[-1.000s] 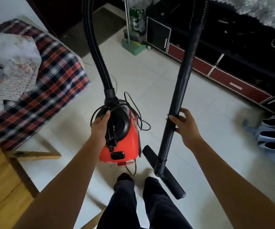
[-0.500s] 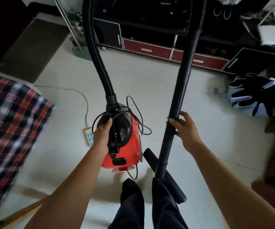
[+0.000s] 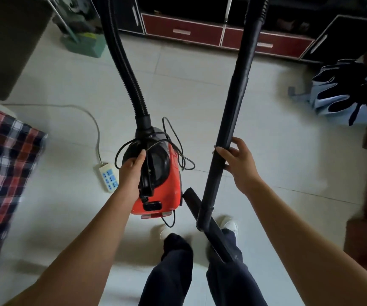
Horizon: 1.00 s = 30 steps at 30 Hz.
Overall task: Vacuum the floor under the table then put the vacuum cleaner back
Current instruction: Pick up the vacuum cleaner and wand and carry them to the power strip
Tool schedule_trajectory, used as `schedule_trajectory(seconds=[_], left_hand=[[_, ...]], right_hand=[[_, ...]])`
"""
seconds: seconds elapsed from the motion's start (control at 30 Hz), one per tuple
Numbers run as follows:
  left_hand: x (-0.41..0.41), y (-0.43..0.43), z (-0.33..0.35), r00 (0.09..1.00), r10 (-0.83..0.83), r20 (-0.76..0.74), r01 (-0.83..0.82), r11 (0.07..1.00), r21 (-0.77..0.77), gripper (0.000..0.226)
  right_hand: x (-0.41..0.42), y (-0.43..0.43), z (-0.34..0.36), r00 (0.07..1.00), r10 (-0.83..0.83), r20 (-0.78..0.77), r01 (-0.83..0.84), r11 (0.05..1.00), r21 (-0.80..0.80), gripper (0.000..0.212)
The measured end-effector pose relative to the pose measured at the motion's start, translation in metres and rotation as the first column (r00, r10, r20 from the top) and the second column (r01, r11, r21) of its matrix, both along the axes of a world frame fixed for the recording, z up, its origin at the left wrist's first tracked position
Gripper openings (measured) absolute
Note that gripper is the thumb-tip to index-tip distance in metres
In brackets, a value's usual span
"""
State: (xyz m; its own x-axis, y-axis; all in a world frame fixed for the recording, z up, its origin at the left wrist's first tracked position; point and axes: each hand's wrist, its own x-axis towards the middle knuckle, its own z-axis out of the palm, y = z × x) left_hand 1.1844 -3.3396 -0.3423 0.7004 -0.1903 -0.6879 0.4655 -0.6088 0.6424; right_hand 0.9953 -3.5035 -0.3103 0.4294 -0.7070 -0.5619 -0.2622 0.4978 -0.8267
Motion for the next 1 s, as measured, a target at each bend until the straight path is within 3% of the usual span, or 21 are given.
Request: schedule_trajectory(seconds=[0.23,0.43,0.63,1.0], left_hand=[[0.003,-0.005,-0.107,0.993,0.036,0.115,-0.041,0.998,0.042,0.044],[0.01,-0.014,-0.209,0.986,0.103,0.132,-0.102,0.995,-0.016,0.032],[0.03,-0.027,-0.288,0.975,0.125,0.181,-0.112,0.99,-0.08,0.027],[0.084,-0.045,-0.337,0.935,0.109,0.337,-0.07,0.99,-0.126,0.022]], right_hand=[[0.013,-0.016,-0.107,0.997,0.074,0.021,-0.075,0.997,0.018,0.029],[0.025,-0.031,-0.219,0.978,0.208,0.011,-0.208,0.978,0.005,0.026],[0.037,-0.039,-0.31,0.972,0.234,0.035,-0.235,0.972,0.009,0.027],[0.055,-0.044,-0.403,0.97,0.212,0.118,-0.215,0.977,0.014,0.026]])
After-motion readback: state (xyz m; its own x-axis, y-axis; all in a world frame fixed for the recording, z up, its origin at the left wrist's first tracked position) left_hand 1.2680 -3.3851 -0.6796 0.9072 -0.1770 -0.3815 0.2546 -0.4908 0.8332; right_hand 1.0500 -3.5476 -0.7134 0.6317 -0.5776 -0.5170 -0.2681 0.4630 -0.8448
